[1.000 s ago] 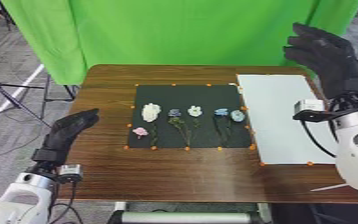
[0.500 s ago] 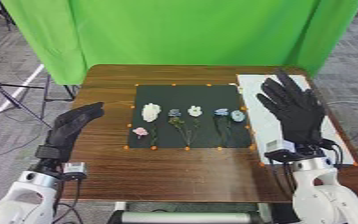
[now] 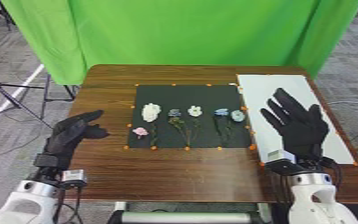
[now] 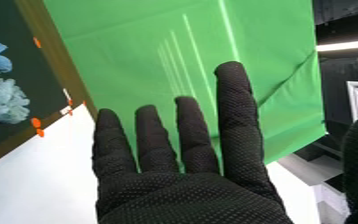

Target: Arrange flowers

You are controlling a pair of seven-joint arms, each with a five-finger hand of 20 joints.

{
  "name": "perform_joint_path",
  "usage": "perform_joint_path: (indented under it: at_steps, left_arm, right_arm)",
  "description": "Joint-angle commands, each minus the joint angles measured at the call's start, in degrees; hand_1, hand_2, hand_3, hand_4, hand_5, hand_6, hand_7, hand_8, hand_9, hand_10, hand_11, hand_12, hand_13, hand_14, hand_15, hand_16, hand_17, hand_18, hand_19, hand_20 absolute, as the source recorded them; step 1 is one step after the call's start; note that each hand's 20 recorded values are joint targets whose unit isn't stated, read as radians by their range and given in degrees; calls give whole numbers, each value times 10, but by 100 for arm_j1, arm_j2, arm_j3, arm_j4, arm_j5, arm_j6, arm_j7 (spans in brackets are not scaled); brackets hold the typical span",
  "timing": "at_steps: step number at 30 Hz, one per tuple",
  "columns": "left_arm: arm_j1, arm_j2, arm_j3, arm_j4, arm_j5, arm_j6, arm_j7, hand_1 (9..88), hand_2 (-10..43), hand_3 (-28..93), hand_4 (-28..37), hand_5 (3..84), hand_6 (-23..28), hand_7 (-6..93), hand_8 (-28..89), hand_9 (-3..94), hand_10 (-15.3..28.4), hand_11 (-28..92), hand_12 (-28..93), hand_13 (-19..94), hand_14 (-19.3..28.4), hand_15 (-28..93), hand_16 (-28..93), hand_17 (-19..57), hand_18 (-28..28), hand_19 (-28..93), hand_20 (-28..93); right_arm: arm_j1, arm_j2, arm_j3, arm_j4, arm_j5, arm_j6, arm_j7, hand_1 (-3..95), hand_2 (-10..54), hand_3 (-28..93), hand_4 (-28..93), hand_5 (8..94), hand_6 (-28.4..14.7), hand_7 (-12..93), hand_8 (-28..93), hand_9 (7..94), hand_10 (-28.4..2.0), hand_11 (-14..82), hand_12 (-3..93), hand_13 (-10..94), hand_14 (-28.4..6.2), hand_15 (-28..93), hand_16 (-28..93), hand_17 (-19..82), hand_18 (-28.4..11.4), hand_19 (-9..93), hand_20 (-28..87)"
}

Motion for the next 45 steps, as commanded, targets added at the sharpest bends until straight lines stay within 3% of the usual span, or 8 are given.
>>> perform_joint_path:
  at_steps: [1, 9, 19, 24, 30, 33, 39, 45]
  left_arm:
    - [6, 47, 119, -6, 23, 200, 110, 274, 20, 616, -200, 516, 34, 115, -68, 790, 163, 399, 166, 530, 225, 285, -60, 37, 162, 144, 154]
    - [-12, 85, 218, 33, 44, 321, 218, 275, 21, 621, -205, 541, 37, 120, -70, 770, 172, 577, 205, 525, 224, 267, -42, 41, 158, 145, 149]
    - [89, -33, 23, -27, -55, 215, 62, 268, 14, 635, -204, 463, 29, 115, -67, 467, 153, 203, 112, 352, 182, 170, -29, 106, 158, 264, 197]
    - [-55, -101, 80, 13, 63, 52, -105, 283, 33, 584, -175, 498, 35, 109, -55, 575, 162, 222, 136, 587, 204, 343, -56, 268, 239, 602, 186]
    - [-111, -9, 267, -4, 277, 704, 54, 290, 13, 587, -153, 532, 15, 587, -61, 682, 148, 637, 437, 690, 166, 908, 200, 387, 278, 929, 653]
    - [-186, 91, 370, 29, 391, 1096, 274, 298, -7, 605, -135, 534, -26, 753, 193, 710, 138, 749, 617, 734, 172, 931, 445, 426, 280, 932, 780]
    - [-128, 30, 317, -5, 572, 1026, 275, 448, -69, 600, 101, 710, -78, 741, 794, 861, 128, 763, 741, 854, 171, 932, 603, 550, 284, 932, 880]
    - [-146, 1, 238, 8, 530, 776, 320, 543, -95, 549, 211, 715, -86, 754, 814, 851, 129, 770, 745, 836, 184, 932, 621, 508, 284, 932, 879]
  right_arm:
    - [-116, -49, 54, -63, -121, -350, 35, 29, 52, 728, -171, 494, 13, 78, -75, 385, -128, 42, 124, 259, -146, 51, 182, 122, -168, 42, 263]
    - [-54, 14, -117, -18, -245, -332, 127, 42, 46, 738, -163, 496, 8, 89, -71, 409, -135, 48, 130, 307, -155, 79, 187, 136, -180, 60, 270]
    - [-205, -53, -162, -44, -249, -341, 246, 47, 44, 742, -160, 482, 7, 92, -68, 429, -143, 53, 147, 347, -161, 107, 204, 144, -190, 95, 286]
    - [-202, -131, -106, -61, -265, -277, 387, 53, 49, 735, -159, 487, 4, 94, -65, 478, -155, 69, 170, 431, -160, 151, 233, 150, -192, 128, 307]
    - [-157, -125, -152, -29, -435, -439, 481, 60, 54, 727, -155, 551, -4, 133, -64, 563, -163, 83, 225, 526, -155, 216, 346, 162, -192, 261, 412]
    - [-124, -139, -122, -30, -371, -423, 481, 63, 55, 729, -153, 570, -5, 146, -60, 571, -163, 86, 229, 528, -155, 220, 343, 162, -193, 266, 415]
    - [-115, -78, -95, -46, -637, -352, 385, 98, 38, 744, -149, 640, -10, 418, -87, 661, -161, 291, 332, 556, -159, 530, 339, 169, -192, 406, 503]
    - [-43, -112, -122, -98, -1297, 141, 312, 350, -50, 796, -65, 605, 81, 774, 767, 675, -115, 680, 918, 644, -197, 930, 860, 255, -226, 682, 705]
